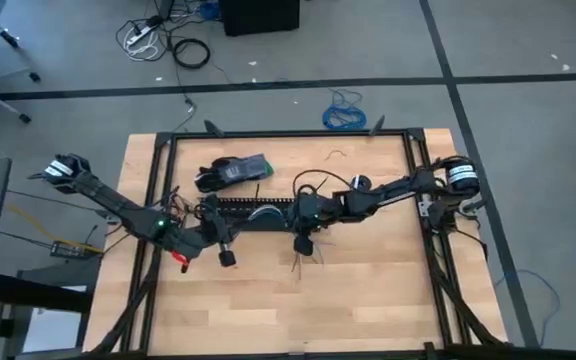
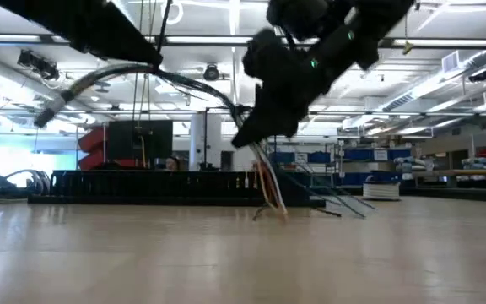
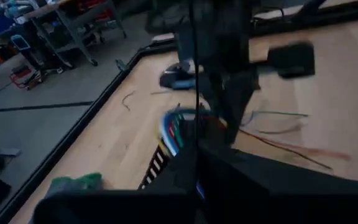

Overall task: Ziptie cables
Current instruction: Put the zip tied cables into the black cable duct

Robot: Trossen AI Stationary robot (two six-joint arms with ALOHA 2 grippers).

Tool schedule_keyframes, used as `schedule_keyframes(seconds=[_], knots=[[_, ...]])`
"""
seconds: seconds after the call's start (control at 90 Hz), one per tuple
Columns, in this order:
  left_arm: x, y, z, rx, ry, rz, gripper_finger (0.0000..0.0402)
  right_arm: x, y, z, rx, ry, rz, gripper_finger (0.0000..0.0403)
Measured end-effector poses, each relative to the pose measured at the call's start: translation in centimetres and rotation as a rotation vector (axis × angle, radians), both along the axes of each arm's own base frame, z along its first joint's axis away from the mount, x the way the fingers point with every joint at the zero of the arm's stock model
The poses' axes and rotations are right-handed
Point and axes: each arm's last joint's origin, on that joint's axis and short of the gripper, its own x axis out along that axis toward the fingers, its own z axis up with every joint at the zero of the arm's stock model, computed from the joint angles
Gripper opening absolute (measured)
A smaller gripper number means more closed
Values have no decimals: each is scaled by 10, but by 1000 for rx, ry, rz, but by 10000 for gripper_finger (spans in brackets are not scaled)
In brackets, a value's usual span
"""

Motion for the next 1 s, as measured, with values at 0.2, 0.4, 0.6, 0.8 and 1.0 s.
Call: schedule_keyframes(seconds=[0.2,0.4,0.6,0.8,1.0], knots=[[-3,-2,15,66,128,4,0,32,0,37,-97,68,71,2],[-17,3,37,215,322,73,0,71,-8,45,-173,209,131,1],[-36,15,32,343,546,107,0,102,-13,43,-212,346,183,1],[-46,27,15,461,639,181,0,121,-13,44,-224,370,204,0],[-36,37,0,487,704,217,0,119,-24,38,-229,436,190,0]])
